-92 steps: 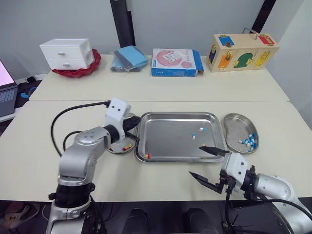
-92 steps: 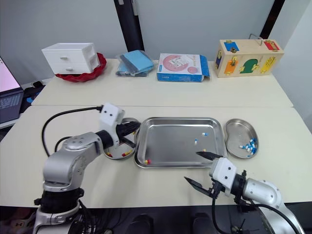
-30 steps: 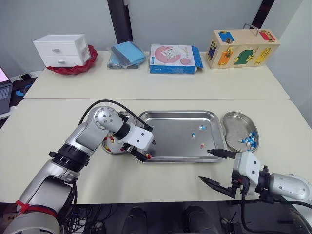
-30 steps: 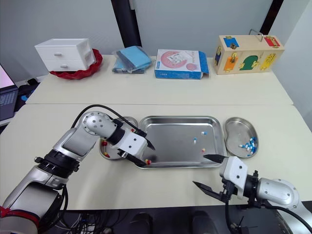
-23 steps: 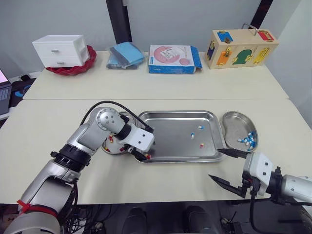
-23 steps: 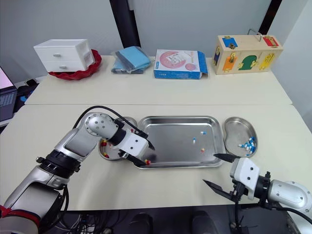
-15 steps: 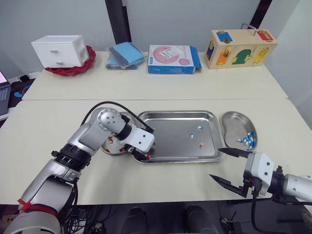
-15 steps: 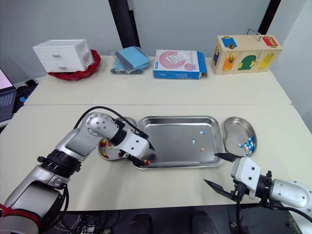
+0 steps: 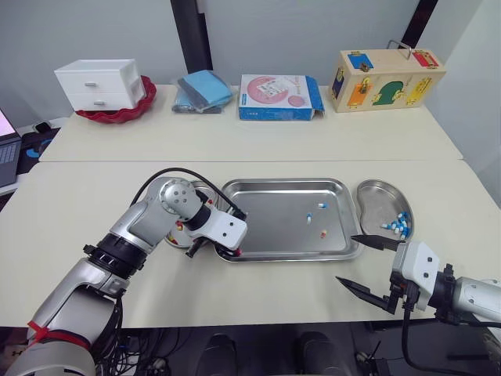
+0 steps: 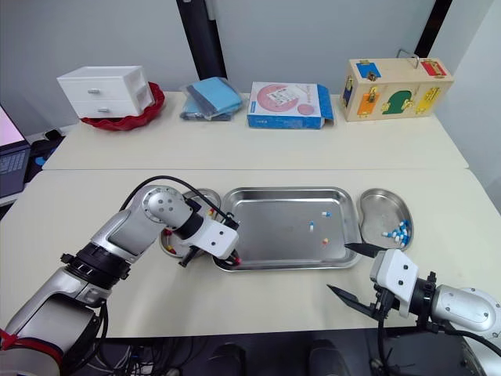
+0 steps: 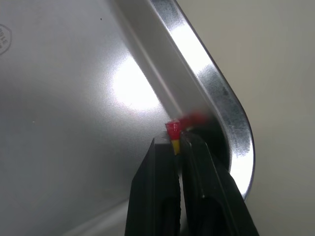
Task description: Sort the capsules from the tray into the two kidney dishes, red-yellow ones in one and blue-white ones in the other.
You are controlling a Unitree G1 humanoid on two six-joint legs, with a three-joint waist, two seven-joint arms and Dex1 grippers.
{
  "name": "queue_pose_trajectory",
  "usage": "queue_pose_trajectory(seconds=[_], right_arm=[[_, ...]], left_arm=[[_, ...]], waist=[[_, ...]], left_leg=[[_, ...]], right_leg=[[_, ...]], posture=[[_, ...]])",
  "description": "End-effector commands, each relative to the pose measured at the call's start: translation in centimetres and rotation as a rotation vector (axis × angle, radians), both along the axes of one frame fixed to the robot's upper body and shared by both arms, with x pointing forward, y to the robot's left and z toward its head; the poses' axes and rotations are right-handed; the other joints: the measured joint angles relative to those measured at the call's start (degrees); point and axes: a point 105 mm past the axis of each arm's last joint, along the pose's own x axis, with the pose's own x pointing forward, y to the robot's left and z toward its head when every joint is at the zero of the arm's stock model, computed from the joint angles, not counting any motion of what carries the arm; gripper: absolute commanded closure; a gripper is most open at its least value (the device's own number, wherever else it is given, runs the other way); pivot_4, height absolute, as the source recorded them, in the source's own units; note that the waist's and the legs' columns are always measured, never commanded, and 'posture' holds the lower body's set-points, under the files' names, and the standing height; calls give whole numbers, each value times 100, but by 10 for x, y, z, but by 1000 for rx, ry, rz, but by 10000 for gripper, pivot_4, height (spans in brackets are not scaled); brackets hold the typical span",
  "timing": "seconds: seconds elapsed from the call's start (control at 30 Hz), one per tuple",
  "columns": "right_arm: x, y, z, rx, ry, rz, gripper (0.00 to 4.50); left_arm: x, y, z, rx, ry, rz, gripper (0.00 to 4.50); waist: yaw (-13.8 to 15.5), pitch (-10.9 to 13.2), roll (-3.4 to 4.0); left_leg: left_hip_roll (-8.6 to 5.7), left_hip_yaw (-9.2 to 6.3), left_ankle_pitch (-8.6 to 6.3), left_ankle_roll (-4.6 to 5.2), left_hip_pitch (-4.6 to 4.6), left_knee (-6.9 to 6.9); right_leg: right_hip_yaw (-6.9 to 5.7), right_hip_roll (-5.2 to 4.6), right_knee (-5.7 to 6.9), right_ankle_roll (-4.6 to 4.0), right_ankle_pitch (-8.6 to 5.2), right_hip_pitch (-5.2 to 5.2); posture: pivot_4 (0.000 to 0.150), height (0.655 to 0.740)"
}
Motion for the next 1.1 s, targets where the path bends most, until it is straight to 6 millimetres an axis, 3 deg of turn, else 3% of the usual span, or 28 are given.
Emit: queue_pose_trajectory(seconds=[0.03, 0.37, 0.67, 0.83, 1.1], right_arm=[[-3, 2, 10, 8, -46, 8, 0], [-5, -3, 2, -24, -75, 12, 0], [-13, 7, -5, 12, -38, 108, 0], [-13, 19, -11, 23, -56, 168, 0], [1, 37, -9, 83, -87, 235, 0]], left_arm=[[-3, 5, -10, 31, 37, 18, 44614], [-9, 12, 30, -71, 51, 89, 44614], [-21, 32, 60, -218, 128, 328, 44614], [-29, 60, 75, -286, 135, 567, 44614], [-42, 97, 82, -362, 95, 837, 44614]], waist=[[0, -3, 5], [-9, -1, 5], [1, 1, 4], [-20, 7, 1], [-4, 18, -7]], left_leg=[[0, 0, 0, 0, 1, 0], [1, 0, 0, 0, -9, -1], [2, 0, 0, 0, -10, 0], [3, 0, 0, 0, -8, 0], [5, 0, 0, 0, -12, 0]], right_leg=[[0, 0, 0, 0, 0, 1], [0, 2, 1, 0, 0, -10], [0, 1, 1, 0, 0, -11], [0, 1, 4, 0, -1, -11], [-1, 1, 10, -2, -1, -20]], posture=[[1500, 7078], [1500, 7078], [1500, 7078], [1500, 7078], [1500, 7078]])
